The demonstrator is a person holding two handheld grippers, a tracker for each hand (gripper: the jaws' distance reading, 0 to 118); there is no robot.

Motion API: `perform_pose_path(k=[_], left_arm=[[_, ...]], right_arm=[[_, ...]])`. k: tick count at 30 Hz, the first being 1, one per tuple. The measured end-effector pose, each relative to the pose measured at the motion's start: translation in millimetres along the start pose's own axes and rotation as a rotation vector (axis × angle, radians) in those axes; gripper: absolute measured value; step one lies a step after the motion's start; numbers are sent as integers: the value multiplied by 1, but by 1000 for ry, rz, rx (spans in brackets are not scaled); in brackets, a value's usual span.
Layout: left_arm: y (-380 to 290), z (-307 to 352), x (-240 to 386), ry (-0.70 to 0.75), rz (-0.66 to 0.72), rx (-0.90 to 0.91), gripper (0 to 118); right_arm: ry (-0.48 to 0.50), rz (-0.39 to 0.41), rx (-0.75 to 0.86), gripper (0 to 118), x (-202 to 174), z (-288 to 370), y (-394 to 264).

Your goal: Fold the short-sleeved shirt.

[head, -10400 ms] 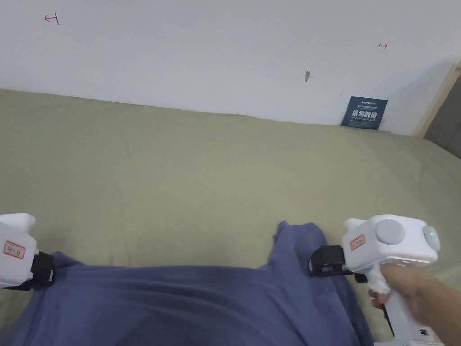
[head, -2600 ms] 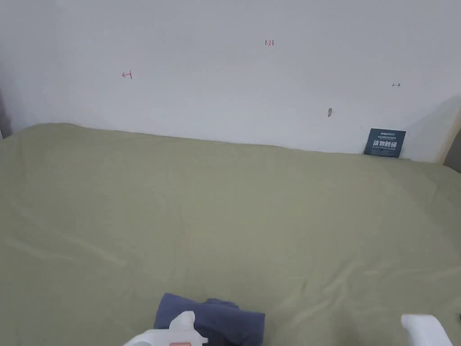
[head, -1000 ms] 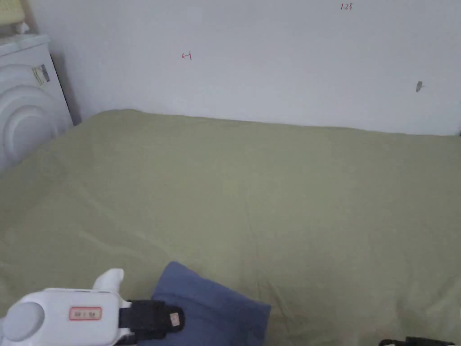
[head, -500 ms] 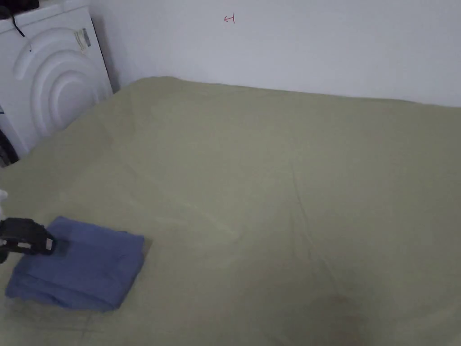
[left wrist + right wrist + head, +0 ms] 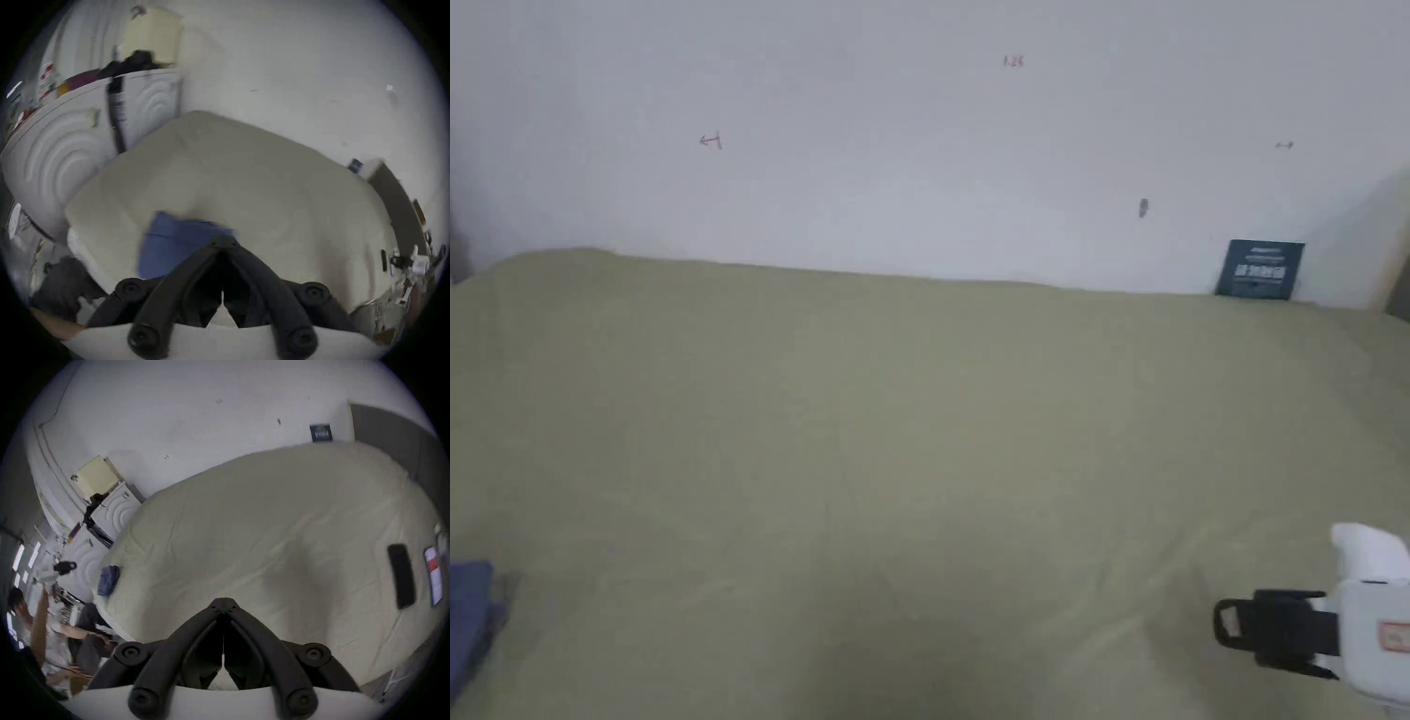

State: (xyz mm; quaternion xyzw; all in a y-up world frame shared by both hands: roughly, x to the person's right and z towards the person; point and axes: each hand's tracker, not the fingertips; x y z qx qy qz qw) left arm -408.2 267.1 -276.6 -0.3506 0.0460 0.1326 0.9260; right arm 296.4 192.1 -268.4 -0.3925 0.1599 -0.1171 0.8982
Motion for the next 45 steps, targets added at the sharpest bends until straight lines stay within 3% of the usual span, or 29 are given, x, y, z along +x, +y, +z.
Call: perform_pose_path(k=[3,7,10,13,17,21,25,30,31,32,33,34,36,41,42,45], left_arm=[[-18,4,81,-13,-3,39,0],[-33,8,163,-113,-68,164,0],[-47,18,213,-71,-157,335,0],[-69,37,256,-56,-189,454,0],[-86,25,275,-72,-228,462,0],[-93,18,281,-52,-264,457,0],[-88,26,282,-54,-263,474,0],[-79,30,281,-83,-230,496,2],[-78,25,279,-81,-235,494,27],[-78,23,280,-60,-245,500,69],[-78,19,281,-36,-255,508,108],[-78,14,280,-33,-254,504,118],[-79,23,281,-104,-253,556,118],[-83,20,294,-84,-303,526,118],[-82,20,295,-90,-307,525,118],[-89,26,300,-100,-286,539,118]], right_arm=[[-141,128,50,0,-29,17,10],[-210,213,197,0,-44,23,21],[-301,313,342,0,-68,34,31],[-313,300,486,0,-78,38,35],[-345,281,559,0,-81,32,29],[-322,247,552,0,-82,38,25],[-350,284,535,0,-78,35,27],[-358,263,568,3,-78,43,33],[-369,270,566,33,-79,45,34],[-436,289,560,81,-80,44,34],[-462,285,542,118,-79,41,35],[-448,274,533,113,-81,42,35],[-382,268,610,118,-67,39,23],[-373,254,667,118,-67,40,20],[-409,232,688,118,-71,49,15],[-391,253,697,118,-79,52,14]])
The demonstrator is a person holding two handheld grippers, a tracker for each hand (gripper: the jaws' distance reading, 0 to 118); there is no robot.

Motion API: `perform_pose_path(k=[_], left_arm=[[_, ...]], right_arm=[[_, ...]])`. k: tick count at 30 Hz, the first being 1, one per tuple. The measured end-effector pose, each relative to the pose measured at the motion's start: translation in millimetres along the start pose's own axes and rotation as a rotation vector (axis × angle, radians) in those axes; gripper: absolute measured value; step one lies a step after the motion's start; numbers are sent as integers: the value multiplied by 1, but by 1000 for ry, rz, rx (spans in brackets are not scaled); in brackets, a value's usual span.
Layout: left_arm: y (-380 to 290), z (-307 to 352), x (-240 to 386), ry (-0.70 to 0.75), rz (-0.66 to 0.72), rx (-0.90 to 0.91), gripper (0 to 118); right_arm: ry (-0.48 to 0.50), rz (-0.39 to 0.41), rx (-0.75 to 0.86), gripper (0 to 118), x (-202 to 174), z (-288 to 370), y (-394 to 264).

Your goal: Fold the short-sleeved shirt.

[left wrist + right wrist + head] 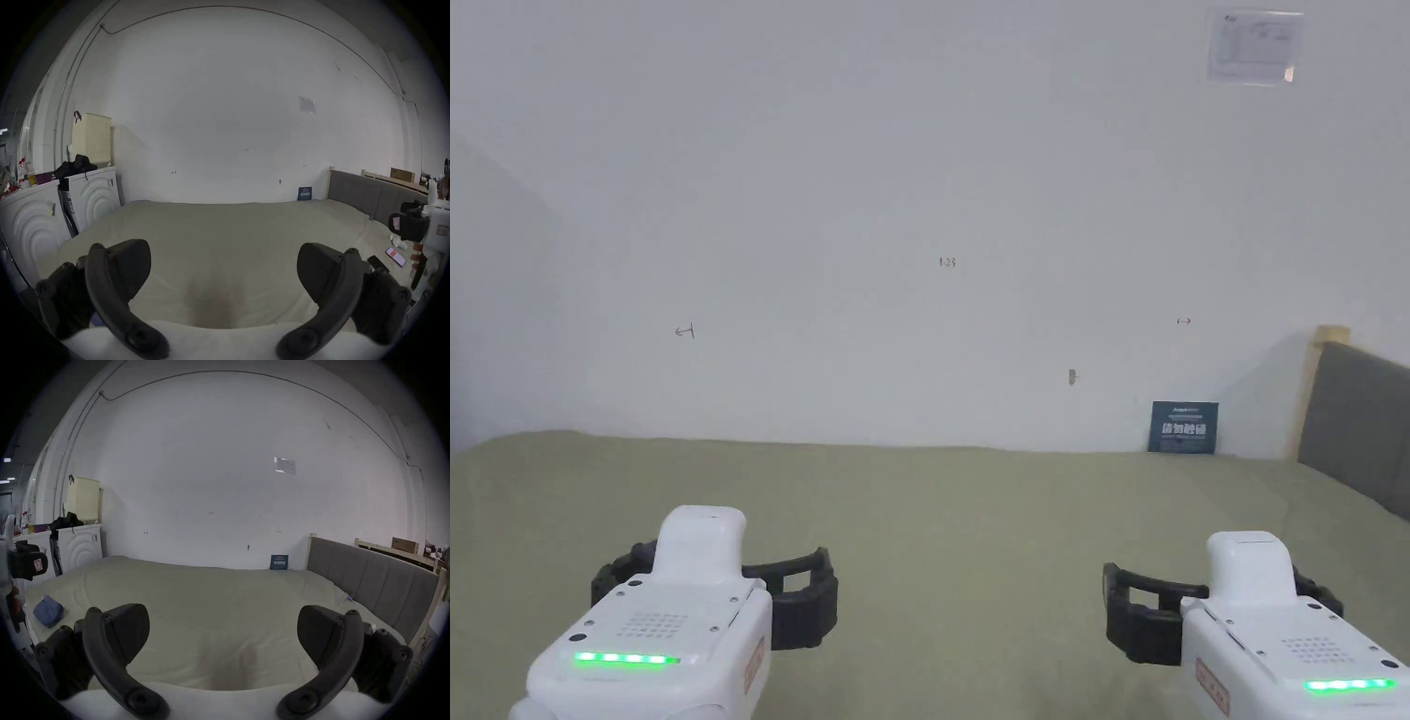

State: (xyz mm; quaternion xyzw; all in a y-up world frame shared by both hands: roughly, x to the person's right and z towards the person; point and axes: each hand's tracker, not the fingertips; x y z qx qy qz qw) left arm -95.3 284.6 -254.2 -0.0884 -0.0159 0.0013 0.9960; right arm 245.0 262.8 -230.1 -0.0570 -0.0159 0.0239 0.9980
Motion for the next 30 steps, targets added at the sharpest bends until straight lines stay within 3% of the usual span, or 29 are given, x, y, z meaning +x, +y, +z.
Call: perform_pose_path(k=[10,21,27,30], left_arm=[[-4,10,3,-7,37,55,118],[-8,16,5,-31,50,48,118],[-7,14,1,-25,28,65,118],[-6,14,1,-19,23,70,118]], right_arm=[[30,82,50,118,-13,-1,-5],[35,26,69,118,-10,-2,2],[15,-42,65,118,-4,-3,0],[8,-30,76,118,-5,-2,0]])
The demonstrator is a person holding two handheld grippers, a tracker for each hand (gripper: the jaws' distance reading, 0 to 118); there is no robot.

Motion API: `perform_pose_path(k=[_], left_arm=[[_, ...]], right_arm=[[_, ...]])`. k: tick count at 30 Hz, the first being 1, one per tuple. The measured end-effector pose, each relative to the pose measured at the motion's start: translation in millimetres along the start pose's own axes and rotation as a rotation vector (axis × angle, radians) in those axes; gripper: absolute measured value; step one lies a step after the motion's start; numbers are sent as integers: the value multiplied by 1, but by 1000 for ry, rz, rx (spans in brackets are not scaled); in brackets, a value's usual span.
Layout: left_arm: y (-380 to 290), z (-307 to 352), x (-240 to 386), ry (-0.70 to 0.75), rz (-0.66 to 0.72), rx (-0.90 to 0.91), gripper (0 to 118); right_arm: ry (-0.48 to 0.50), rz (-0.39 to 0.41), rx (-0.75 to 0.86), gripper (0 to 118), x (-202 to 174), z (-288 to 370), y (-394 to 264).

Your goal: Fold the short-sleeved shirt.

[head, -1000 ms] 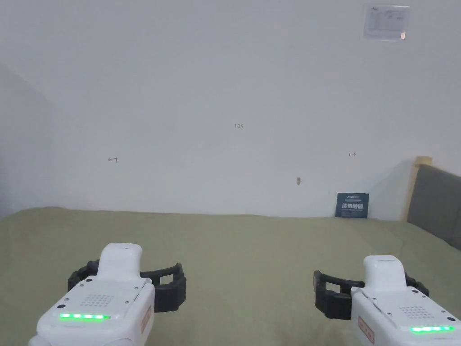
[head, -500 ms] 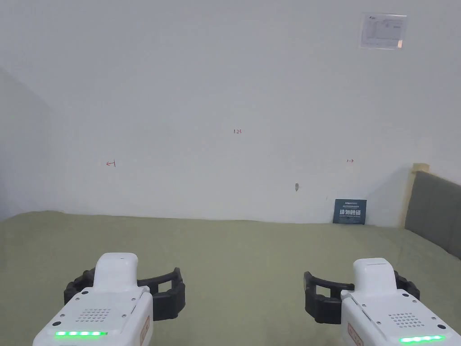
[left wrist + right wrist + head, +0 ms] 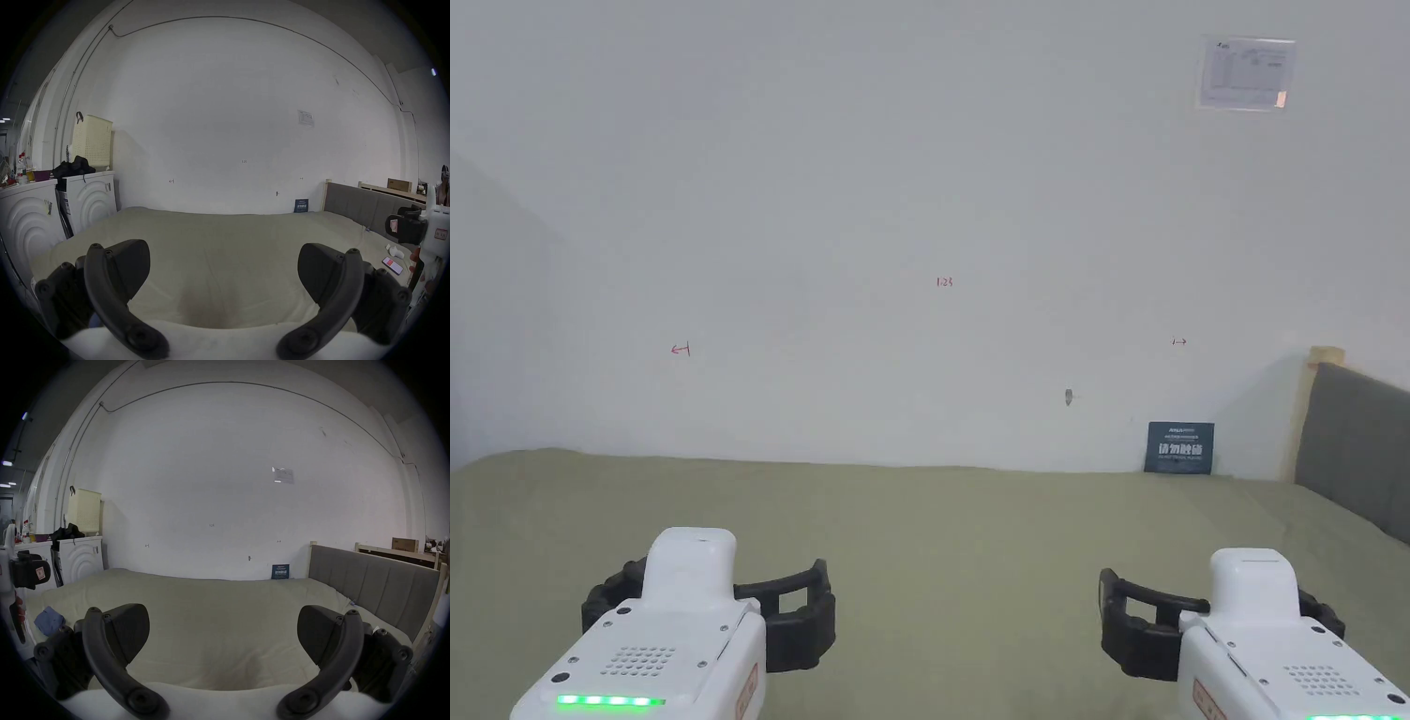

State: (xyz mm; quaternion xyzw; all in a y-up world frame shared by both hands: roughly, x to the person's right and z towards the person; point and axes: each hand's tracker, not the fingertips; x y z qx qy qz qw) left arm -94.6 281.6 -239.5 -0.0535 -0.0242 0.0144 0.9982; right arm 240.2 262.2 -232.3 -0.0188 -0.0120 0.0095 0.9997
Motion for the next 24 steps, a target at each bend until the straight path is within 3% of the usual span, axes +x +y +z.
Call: perform_pose_path(k=[24], left_arm=[[-8,5,-4,56,-13,-11,118]], right_arm=[[-61,-7,35,118,-3,9,3]])
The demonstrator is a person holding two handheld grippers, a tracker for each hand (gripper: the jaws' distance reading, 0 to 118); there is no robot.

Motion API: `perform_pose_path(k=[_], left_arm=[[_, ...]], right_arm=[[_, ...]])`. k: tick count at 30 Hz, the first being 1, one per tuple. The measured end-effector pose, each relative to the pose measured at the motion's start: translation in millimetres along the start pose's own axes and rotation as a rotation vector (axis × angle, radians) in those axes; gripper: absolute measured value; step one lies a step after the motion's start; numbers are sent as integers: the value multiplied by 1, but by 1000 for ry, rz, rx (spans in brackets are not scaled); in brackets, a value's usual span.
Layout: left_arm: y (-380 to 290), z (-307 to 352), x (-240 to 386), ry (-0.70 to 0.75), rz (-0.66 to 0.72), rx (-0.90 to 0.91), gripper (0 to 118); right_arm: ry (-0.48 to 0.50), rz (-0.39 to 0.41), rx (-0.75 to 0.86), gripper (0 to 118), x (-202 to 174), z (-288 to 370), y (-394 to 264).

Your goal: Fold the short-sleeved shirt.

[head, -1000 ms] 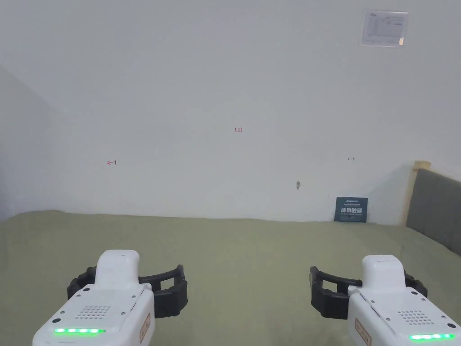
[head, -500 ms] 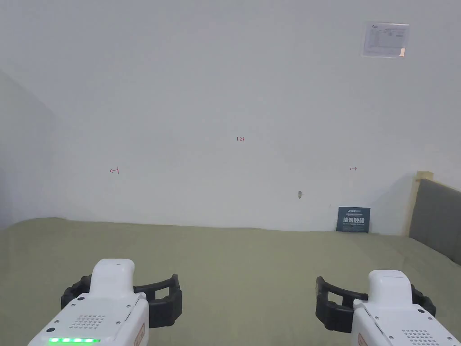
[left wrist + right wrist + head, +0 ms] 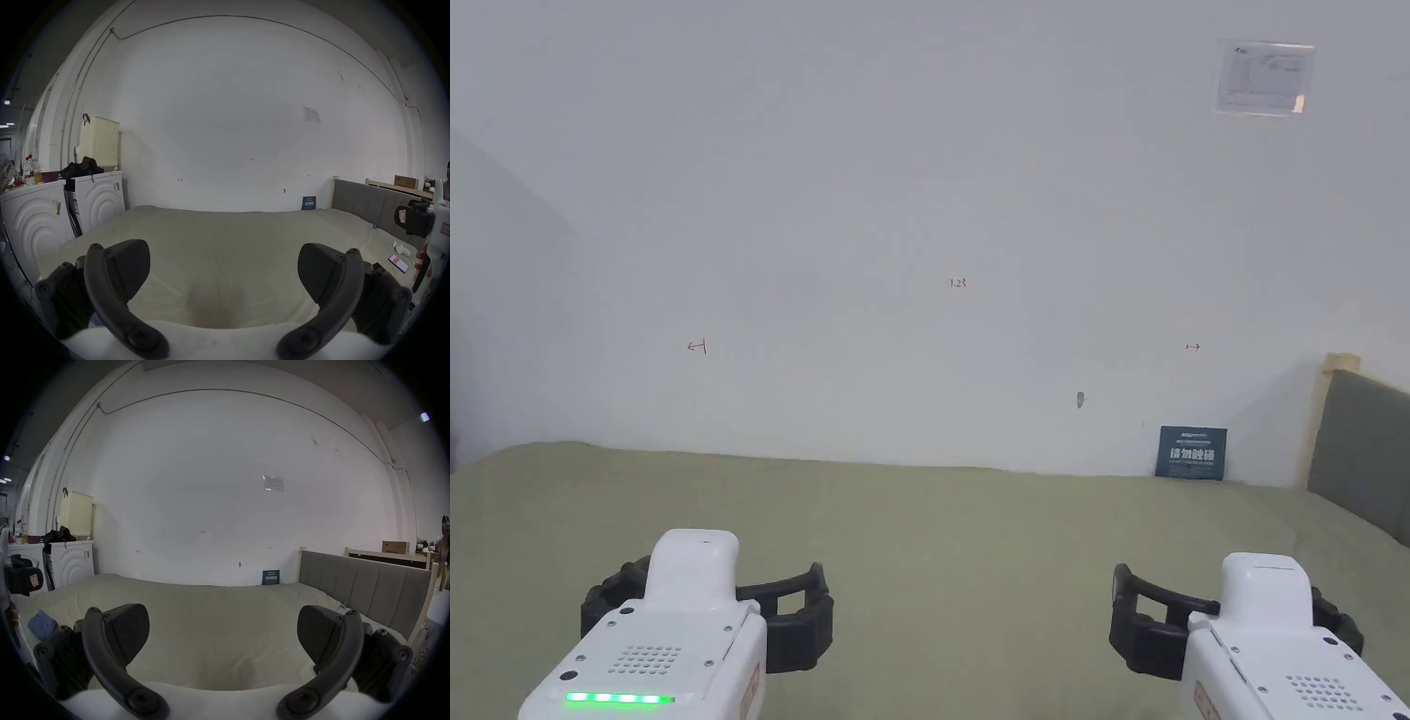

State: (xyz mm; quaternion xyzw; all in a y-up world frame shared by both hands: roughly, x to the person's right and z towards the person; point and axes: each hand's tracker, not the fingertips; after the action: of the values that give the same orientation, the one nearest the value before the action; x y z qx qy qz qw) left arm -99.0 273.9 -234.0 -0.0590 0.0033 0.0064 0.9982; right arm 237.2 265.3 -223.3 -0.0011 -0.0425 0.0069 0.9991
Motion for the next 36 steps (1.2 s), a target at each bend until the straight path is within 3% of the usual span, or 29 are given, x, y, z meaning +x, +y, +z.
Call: perform_pose_path(k=[10,13,18,26,36], left_arm=[[4,-3,-1,-3,19,1,118],[3,0,1,-16,8,5,118],[3,-1,6,-31,-13,17,118],[6,-5,11,-25,-44,40,118],[8,-14,3,-20,-21,19,118]], right_arm=[[16,-41,-13,118,7,-6,2],[81,-97,-39,118,9,-3,3],[76,-141,-23,118,14,-1,7],[155,-120,-42,118,19,-6,12],[119,-72,-90,118,17,-21,4]])
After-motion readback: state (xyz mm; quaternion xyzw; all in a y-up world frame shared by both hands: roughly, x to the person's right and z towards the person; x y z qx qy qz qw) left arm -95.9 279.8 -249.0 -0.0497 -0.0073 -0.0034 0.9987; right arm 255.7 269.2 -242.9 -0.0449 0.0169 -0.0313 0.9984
